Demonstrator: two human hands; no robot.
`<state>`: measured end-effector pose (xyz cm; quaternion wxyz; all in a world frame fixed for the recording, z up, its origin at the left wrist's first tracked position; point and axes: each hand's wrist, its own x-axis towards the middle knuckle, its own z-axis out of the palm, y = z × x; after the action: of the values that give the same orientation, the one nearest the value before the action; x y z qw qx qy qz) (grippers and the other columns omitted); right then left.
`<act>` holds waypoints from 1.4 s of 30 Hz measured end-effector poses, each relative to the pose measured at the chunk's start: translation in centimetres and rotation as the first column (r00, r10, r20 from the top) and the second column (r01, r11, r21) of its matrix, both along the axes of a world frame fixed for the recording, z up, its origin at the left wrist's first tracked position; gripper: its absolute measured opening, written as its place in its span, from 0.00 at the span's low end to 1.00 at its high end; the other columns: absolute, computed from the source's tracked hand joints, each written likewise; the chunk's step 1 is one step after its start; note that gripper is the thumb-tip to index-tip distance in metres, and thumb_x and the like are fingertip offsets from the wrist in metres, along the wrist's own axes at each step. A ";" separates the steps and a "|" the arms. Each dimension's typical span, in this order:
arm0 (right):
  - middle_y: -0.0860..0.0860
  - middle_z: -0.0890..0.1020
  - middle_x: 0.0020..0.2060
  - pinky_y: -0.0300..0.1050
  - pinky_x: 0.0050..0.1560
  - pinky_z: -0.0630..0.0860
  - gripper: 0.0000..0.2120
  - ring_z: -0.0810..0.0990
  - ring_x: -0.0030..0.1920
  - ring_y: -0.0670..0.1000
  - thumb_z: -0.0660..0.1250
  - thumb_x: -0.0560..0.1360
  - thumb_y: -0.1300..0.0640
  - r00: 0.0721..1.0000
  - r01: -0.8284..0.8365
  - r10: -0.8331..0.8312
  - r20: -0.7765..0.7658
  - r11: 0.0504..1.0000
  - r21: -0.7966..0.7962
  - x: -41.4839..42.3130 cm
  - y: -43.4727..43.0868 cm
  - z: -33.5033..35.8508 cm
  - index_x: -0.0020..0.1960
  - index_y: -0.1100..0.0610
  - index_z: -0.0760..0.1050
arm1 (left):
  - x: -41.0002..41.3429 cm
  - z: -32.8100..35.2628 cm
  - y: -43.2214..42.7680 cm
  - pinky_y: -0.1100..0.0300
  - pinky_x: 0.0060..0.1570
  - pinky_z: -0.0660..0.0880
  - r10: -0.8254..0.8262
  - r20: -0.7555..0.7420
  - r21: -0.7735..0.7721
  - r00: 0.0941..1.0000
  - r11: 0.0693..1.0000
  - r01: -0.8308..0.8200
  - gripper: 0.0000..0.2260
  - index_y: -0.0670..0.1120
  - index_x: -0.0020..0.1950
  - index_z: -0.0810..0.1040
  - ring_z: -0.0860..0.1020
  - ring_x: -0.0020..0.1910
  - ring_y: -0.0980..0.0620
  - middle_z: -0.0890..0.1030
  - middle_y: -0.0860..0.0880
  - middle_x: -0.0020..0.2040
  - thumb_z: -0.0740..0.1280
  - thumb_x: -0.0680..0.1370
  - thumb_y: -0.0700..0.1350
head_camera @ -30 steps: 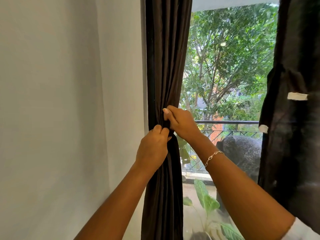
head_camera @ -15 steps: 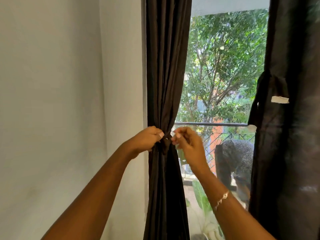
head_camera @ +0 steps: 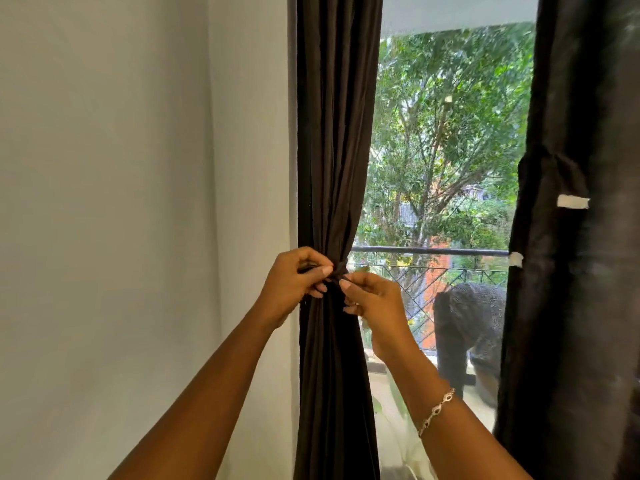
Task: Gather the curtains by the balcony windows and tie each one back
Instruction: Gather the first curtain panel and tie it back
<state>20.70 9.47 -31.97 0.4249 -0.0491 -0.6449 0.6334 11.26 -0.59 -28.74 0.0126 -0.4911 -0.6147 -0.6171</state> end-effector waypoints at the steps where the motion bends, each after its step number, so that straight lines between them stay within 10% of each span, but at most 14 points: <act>1: 0.48 0.77 0.30 0.33 0.30 0.73 0.07 0.75 0.32 0.45 0.66 0.74 0.63 0.999 -0.044 0.045 0.017 0.999 -0.028 0.1 0.1 0.1 0.38 0.56 0.75 | 0.0 -0.4 -0.2 0.66 0.33 0.78 -0.039 0.029 0.045 0.999 0.998 0.038 0.04 0.42 0.45 0.78 0.79 0.30 0.56 0.80 0.46 0.37 0.65 0.76 0.34; 17: 0.51 0.66 0.23 0.39 0.29 0.61 0.17 0.64 0.26 0.48 0.59 0.79 0.62 0.994 -0.009 -0.020 -0.108 0.965 -0.261 0.4 2.7 1.4 0.31 0.58 0.65 | 0.8 -0.8 0.4 0.61 0.31 0.80 0.213 0.151 0.308 0.965 0.918 -0.251 0.04 0.40 0.43 0.82 0.77 0.25 0.57 0.79 0.47 0.32 0.69 0.72 0.33; 24: 0.50 0.69 0.29 0.37 0.29 0.67 0.11 0.68 0.27 0.45 0.57 0.80 0.55 0.991 -0.116 0.133 0.014 0.908 -0.402 -0.8 3.6 -0.1 0.40 0.56 0.70 | -0.4 -3.0 0.5 0.64 0.26 0.77 0.159 0.266 0.159 0.951 0.965 -0.206 0.04 0.40 0.44 0.79 0.75 0.27 0.57 0.76 0.46 0.32 0.68 0.75 0.40; 29: 0.48 0.76 0.40 0.38 0.33 0.70 0.18 0.74 0.36 0.47 0.66 0.73 0.43 0.961 -0.099 0.148 0.231 0.972 -0.212 -1.8 3.4 -3.1 0.55 0.54 0.73 | -0.9 -8.4 1.5 0.58 0.32 0.77 0.168 -0.147 -0.521 0.975 0.824 -0.220 0.14 0.39 0.54 0.77 0.80 0.40 0.44 0.80 0.41 0.45 0.68 0.75 0.49; 32: 0.51 0.83 0.42 0.37 0.35 0.74 0.15 0.82 0.40 0.49 0.72 0.69 0.48 0.942 -0.054 0.040 0.332 0.998 0.032 -2.4 2.4 -4.1 0.50 0.57 0.78 | -0.3 -10.4 2.8 0.52 0.46 0.76 0.261 -0.284 -0.488 0.923 0.789 -0.373 0.13 0.36 0.50 0.78 0.80 0.46 0.41 0.81 0.38 0.47 0.64 0.78 0.47; 38: 0.59 0.82 0.42 0.42 0.40 0.74 0.15 0.80 0.42 0.54 0.69 0.73 0.53 0.899 0.139 -0.246 0.362 0.945 0.297 -3.8 1.5 -5.4 0.50 0.66 0.78 | -0.3 -12.2 3.2 0.59 0.38 0.70 0.312 -0.291 -0.451 0.904 0.789 -0.417 0.16 0.50 0.31 0.66 0.79 0.42 0.44 0.80 0.40 0.43 0.60 0.79 0.43; 42: 0.60 0.83 0.44 0.40 0.39 0.75 0.14 0.82 0.43 0.54 0.70 0.72 0.55 0.896 0.139 -0.262 0.359 0.933 0.332 -3.4 1.8 -4.8 0.49 0.66 0.79 | -0.2 -11.7 2.7 0.68 0.32 0.64 0.326 -0.364 -0.425 0.872 0.775 -0.468 0.11 0.44 0.38 0.75 0.79 0.43 0.48 0.81 0.44 0.45 0.60 0.79 0.44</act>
<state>17.30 11.27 -36.72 0.3512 -0.1790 -0.7969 0.4578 11.03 2.09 -40.40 0.0998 -0.4143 -0.8357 -0.3465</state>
